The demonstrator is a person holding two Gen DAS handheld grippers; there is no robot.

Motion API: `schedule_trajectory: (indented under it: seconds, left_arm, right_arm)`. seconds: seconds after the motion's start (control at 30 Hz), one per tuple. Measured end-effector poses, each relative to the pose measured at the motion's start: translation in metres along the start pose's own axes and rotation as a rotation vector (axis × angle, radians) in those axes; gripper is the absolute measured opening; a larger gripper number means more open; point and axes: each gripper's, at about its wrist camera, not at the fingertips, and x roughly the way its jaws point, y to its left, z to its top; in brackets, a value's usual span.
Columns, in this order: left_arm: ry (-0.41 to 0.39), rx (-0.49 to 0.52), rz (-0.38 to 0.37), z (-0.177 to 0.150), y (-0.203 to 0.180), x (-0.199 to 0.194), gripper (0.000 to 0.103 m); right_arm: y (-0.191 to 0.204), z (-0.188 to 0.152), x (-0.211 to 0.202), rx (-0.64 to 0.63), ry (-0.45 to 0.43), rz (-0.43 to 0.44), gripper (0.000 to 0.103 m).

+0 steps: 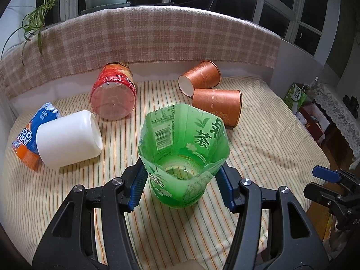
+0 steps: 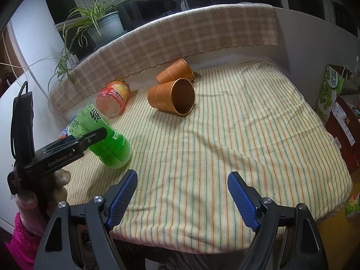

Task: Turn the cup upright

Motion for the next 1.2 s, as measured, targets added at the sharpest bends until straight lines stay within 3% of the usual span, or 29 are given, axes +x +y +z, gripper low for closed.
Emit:
schedule_trajectory:
  seconds: [0.37, 0.57, 0.67, 0.87, 1.2]
  left_arm:
    - [0.019, -0.004, -0.023, -0.004, 0.001, -0.005, 0.059]
    - [0.032, 0.000, -0.040, -0.009, 0.000, -0.005, 0.068]
    - [0.034, -0.008, -0.046, -0.012, 0.001, -0.006, 0.079]
    - [0.026, -0.010, -0.014, -0.023, 0.008, -0.016, 0.081]
    - [-0.138, -0.034, 0.108, -0.029, 0.017, -0.069, 0.083]
  right_arm:
    - [0.005, 0.000, 0.001, -0.009, 0.000, 0.009, 0.084]
    - [0.005, 0.000, 0.001, -0.011, 0.000, 0.010, 0.084]
    - [0.007, 0.000, 0.001, -0.012, -0.002, 0.012, 0.084]
    - [0.015, 0.001, -0.003, -0.038, -0.031, 0.010, 0.084]
    - [0.044, 0.006, -0.019, -0.139, -0.151, -0.025, 0.088]
